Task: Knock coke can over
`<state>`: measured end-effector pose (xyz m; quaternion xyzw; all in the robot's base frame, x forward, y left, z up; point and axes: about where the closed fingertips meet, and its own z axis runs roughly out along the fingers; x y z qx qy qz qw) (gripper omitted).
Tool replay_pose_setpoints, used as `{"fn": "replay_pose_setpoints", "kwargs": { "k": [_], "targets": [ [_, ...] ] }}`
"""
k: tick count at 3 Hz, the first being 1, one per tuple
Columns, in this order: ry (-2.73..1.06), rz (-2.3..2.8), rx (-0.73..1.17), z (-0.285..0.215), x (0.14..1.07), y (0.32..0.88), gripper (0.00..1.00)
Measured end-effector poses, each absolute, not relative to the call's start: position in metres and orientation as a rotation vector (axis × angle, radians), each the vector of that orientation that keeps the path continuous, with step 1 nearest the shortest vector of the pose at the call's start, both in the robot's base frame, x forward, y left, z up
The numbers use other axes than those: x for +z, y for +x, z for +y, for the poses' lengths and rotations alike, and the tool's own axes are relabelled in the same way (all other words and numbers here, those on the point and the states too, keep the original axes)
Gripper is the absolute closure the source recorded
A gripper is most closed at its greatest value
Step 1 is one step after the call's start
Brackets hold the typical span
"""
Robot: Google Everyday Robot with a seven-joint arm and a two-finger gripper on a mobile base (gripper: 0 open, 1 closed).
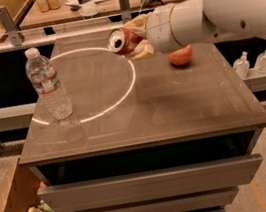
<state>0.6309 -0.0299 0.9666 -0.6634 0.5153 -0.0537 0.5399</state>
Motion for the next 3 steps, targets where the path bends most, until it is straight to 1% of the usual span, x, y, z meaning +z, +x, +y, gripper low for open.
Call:
{"fn": "replay_pose_setpoints", "kwargs": {
  "k": [1, 2, 3],
  "targets": [
    [-1.744, 1.188, -0.223, -0.046, 0.981, 0.648, 1.0],
    [-1.895, 1.156, -0.219, -0.052, 0.98, 0.654, 1.0],
    [-2.123, 1.119, -0.078, -0.044, 0.947, 0.624, 1.0]
  ]
}}
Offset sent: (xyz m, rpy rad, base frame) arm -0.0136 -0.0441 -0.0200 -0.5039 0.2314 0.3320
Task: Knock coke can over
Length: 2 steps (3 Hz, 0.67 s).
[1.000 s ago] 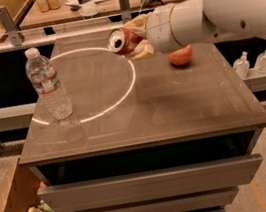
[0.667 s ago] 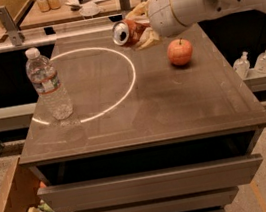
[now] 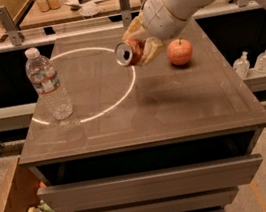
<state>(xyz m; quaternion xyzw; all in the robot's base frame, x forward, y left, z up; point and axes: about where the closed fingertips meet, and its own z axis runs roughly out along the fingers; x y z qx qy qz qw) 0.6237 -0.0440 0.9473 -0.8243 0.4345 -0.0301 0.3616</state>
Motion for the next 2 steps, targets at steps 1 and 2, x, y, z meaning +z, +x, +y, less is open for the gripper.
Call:
{"fn": "replay_pose_setpoints", "kwargs": {
  "k": [1, 2],
  "targets": [
    [-2.268, 1.066, -0.019, -0.032, 0.928, 0.596, 1.0],
    [-2.389, 1.005, -0.076, -0.021, 0.915, 0.579, 0.83]
  ]
}}
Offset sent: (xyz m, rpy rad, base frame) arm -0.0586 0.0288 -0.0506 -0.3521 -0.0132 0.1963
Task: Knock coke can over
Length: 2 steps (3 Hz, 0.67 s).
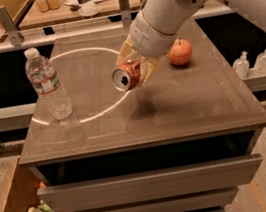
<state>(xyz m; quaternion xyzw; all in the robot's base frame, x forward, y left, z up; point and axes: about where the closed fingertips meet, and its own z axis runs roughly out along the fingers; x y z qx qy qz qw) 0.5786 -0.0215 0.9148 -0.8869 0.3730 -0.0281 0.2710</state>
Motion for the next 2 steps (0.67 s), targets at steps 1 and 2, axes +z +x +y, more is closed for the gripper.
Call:
{"fn": "replay_pose_setpoints", "kwargs": {
  "k": [1, 2],
  "targets": [
    [-2.472, 0.954, -0.111, -0.012, 0.899, 0.565, 0.6],
    [-2.517, 0.947, -0.151, -0.008, 0.887, 0.558, 0.38]
  ]
}}
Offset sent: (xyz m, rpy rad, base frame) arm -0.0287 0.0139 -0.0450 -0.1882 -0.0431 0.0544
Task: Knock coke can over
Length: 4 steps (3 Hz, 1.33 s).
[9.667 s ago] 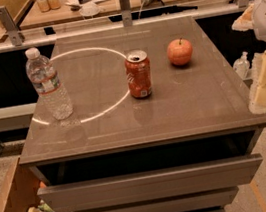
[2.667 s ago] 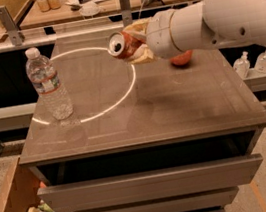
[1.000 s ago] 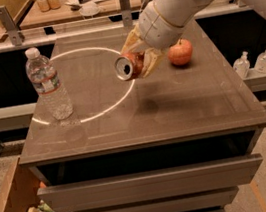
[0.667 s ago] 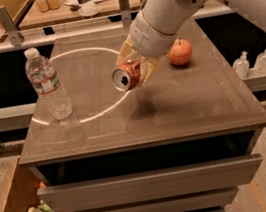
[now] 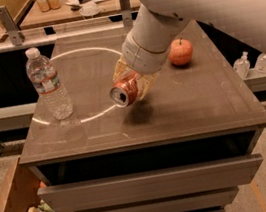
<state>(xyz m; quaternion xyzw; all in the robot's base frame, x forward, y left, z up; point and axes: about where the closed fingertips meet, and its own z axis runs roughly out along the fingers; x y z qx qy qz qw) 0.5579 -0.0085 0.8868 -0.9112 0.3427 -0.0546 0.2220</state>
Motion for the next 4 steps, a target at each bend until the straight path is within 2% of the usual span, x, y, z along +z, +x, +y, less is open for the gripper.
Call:
{"fn": "replay_pose_setpoints", "kwargs": {
  "k": [1, 2, 4],
  "targets": [
    [-2.541, 0.966, -0.2, -0.007, 0.872, 0.556, 0.13],
    [-2.536, 1.002, -0.238, -0.009, 0.87, 0.557, 0.0],
    [-2.278, 1.288, -0.452, -0.078, 0.93, 0.584, 0.0]
  ]
}}
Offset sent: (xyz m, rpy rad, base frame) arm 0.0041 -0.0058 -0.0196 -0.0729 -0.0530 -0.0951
